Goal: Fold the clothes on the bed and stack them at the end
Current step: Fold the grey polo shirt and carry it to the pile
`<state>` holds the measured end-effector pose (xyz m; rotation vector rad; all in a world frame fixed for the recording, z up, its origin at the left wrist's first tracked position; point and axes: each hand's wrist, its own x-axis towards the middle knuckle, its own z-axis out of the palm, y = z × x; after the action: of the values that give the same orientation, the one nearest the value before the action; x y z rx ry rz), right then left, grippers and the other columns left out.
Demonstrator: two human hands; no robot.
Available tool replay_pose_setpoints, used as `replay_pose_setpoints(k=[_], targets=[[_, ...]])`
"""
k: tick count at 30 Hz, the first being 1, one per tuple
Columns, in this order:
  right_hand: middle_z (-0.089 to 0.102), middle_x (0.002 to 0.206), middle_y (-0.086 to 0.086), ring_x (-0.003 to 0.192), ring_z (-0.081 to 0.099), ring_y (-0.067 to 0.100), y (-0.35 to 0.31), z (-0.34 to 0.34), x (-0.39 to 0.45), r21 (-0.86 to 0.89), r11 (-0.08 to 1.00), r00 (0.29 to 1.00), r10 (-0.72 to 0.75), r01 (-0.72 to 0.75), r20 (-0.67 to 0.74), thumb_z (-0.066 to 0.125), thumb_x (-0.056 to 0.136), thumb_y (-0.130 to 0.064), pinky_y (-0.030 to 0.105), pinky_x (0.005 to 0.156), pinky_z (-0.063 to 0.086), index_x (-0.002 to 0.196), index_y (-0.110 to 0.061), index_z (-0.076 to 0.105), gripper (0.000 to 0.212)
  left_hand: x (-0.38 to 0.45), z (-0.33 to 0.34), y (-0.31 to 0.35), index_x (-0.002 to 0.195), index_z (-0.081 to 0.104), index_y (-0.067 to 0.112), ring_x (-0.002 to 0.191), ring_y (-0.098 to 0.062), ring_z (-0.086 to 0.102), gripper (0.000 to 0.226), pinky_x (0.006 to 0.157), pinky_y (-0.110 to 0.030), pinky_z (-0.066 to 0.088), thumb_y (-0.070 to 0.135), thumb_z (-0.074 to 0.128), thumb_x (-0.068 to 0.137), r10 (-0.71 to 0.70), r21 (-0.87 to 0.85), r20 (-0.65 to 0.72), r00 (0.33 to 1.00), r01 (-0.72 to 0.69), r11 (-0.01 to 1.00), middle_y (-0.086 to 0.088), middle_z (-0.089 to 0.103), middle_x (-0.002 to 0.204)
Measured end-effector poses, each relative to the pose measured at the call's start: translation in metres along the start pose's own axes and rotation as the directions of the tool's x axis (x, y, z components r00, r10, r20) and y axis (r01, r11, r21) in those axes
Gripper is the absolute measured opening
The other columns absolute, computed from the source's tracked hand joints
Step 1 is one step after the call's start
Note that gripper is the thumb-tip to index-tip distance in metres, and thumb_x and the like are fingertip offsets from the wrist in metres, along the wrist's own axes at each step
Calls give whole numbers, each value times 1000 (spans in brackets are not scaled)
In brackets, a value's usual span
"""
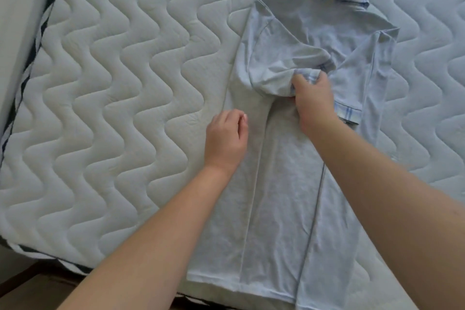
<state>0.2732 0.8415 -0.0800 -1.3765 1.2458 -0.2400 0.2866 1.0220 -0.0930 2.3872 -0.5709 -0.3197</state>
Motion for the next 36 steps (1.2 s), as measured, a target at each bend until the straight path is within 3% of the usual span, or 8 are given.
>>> replay_pose_setpoints(k=[6,11,16,18,21,25,29,36], targets=[[65,109,2,95,65,21,-5,-23,23,-203,978,998,-29,39,52,55,85,-12,41,84,57,120,-19,55,36,35,19,-5,120,65,4,115,-35,57,31,99,-45,44,11,63,90,186,177,91,978,-200,964,-16,61,125],[63,94,-4,85,64,16,6,-32,27,-367,929,995,74,-47,59,65,86,-35,44,80,57,107,-21,58,27,56,40,-14,150,38,12,149,-23,21,56,123,-37,7,34,47,99,203,366,276,939,-298,881,-8,31,159],[53,116,-2,111,50,19,-10,-34,52,-594,761,932,-358,260,-51,53,92,-52,38,97,42,123,-24,48,42,65,42,-22,149,40,13,149,-21,22,53,122,-35,8,35,44,101,219,329,274,937,-305,894,-7,33,158],[48,135,4,128,39,24,-20,-28,68,-754,613,953,-299,237,57,52,94,-50,42,108,28,137,-21,43,53,66,41,-22,148,42,12,148,-22,26,51,121,-36,13,33,48,101,228,312,261,938,-305,900,-7,36,156],[53,133,10,127,41,31,-37,-21,86,-904,381,980,-113,195,163,57,92,-49,44,103,31,129,-20,55,47,70,39,-23,145,46,11,143,-25,35,50,118,-39,26,28,53,98,244,282,238,940,-307,909,-9,41,152],[63,114,10,104,57,31,-70,-28,101,-821,503,963,-109,269,248,66,90,-41,36,79,43,117,-19,60,36,75,40,-21,143,46,9,137,-27,41,51,112,-41,34,26,51,95,269,252,136,953,-296,921,-11,42,149],[63,112,6,104,58,31,-94,-37,116,-804,482,929,-291,348,228,71,85,-43,34,79,45,112,-24,65,33,85,51,-20,156,16,11,151,-19,14,66,123,-36,12,37,40,101,213,339,195,957,-269,901,-7,15,164],[63,117,13,108,56,33,-59,-38,132,-886,366,957,-154,285,245,63,93,-37,36,82,43,119,-16,62,33,91,75,-32,157,-7,11,151,-15,-15,71,122,-36,-8,50,10,99,134,547,259,957,-260,796,-5,-11,165]])
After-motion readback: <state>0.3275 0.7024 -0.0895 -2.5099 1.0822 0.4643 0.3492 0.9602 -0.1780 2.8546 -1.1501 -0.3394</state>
